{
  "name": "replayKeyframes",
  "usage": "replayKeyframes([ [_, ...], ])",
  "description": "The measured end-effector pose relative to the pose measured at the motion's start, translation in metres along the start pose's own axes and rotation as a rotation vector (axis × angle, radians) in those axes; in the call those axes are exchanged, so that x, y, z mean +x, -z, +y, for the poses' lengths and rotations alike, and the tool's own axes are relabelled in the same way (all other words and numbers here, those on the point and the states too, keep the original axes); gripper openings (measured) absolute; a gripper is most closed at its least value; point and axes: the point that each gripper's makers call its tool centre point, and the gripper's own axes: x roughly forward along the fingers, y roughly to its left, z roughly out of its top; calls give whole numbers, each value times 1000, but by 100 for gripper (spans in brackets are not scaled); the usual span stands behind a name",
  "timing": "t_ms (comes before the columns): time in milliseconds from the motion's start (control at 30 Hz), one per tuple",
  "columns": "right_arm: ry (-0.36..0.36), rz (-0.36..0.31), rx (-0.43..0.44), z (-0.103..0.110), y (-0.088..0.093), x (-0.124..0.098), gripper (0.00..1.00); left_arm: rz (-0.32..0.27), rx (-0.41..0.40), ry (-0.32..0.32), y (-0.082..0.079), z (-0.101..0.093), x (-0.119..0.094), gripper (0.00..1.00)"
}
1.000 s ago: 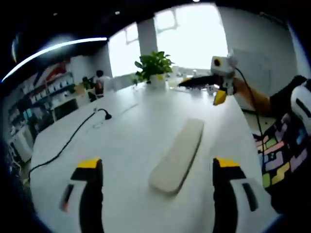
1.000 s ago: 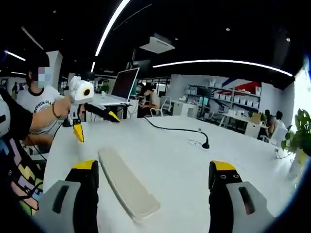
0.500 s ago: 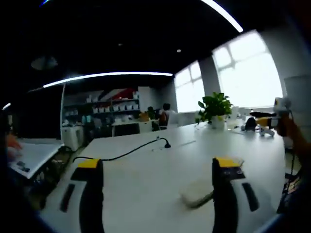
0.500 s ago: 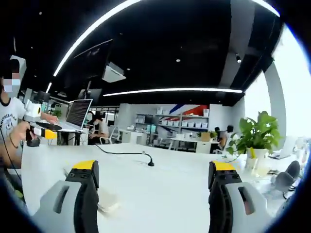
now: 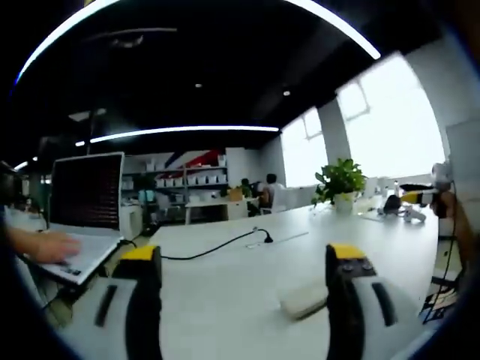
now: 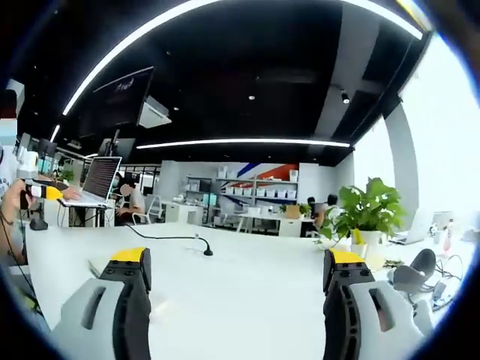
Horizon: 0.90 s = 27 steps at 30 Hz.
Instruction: Arrange the utensils inside the cutlery case until each visible utensil rests in its matching compartment.
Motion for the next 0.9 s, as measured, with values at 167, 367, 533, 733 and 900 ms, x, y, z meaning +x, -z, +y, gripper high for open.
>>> replayKeyframes([
  [167, 31, 84, -63, -4, 7, -7, 99, 7, 13, -37, 0, 12, -2, 93],
  [367, 94, 122, -85, -19, 14, -14, 98, 46, -4, -51, 11, 19, 0, 93],
  [533, 71, 136, -81, -12, 17, -16, 98, 61, -2, -47, 12, 17, -1, 90],
  [733, 90, 167, -101, -15, 23, -16, 96, 55, -13, -21, 10, 10, -2, 89],
  [900, 91, 180, -122, -13, 26, -14, 96, 57, -5, -1, 10, 4, -1, 89],
])
